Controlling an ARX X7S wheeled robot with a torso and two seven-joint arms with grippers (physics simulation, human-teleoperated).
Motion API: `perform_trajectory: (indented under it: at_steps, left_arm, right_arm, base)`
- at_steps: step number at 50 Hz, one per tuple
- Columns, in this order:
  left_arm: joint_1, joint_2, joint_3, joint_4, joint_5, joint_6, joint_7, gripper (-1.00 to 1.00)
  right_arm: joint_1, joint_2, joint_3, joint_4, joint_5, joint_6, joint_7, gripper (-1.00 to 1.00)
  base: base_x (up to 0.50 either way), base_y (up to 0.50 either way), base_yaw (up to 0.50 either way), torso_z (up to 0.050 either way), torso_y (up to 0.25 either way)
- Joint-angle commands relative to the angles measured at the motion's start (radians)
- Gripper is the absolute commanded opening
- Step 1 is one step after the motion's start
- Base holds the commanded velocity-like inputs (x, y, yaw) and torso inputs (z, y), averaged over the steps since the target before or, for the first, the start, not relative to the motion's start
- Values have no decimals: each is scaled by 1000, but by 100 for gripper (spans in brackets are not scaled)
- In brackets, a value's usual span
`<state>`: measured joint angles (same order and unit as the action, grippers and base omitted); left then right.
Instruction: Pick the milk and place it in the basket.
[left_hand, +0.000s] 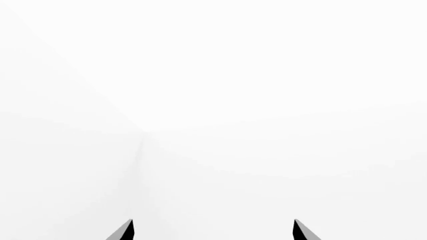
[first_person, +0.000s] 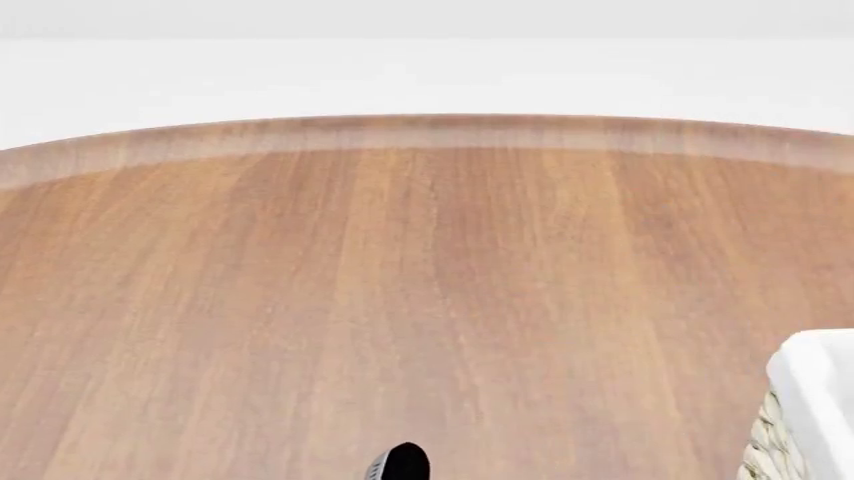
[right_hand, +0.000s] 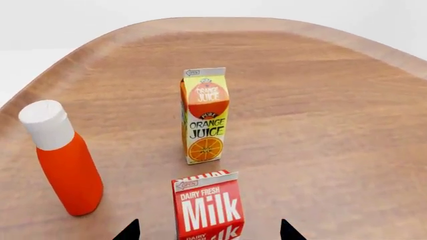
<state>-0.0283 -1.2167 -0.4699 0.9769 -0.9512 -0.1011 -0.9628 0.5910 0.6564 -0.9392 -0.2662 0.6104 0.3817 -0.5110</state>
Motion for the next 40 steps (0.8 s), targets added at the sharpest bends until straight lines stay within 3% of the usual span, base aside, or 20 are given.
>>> perform_trajectory:
  at_steps: [1, 18, 40]
  left_arm:
    - [2, 22, -27, -4, 14, 9, 22, 100]
    - [4, 23, -29, -6, 16, 8, 24, 100]
    - [4, 31, -25, -7, 22, 8, 28, 100]
  right_arm:
    - [5, -28, 17, 9, -28, 1, -16, 100]
    - [17, -37, 14, 19, -24, 1, -27, 100]
    - [64, -145, -27, 247, -43, -42, -146, 100]
  base:
    - [0, 0, 0, 0, 0]
    - [0, 0, 0, 0, 0]
    - [0, 0, 0, 0, 0]
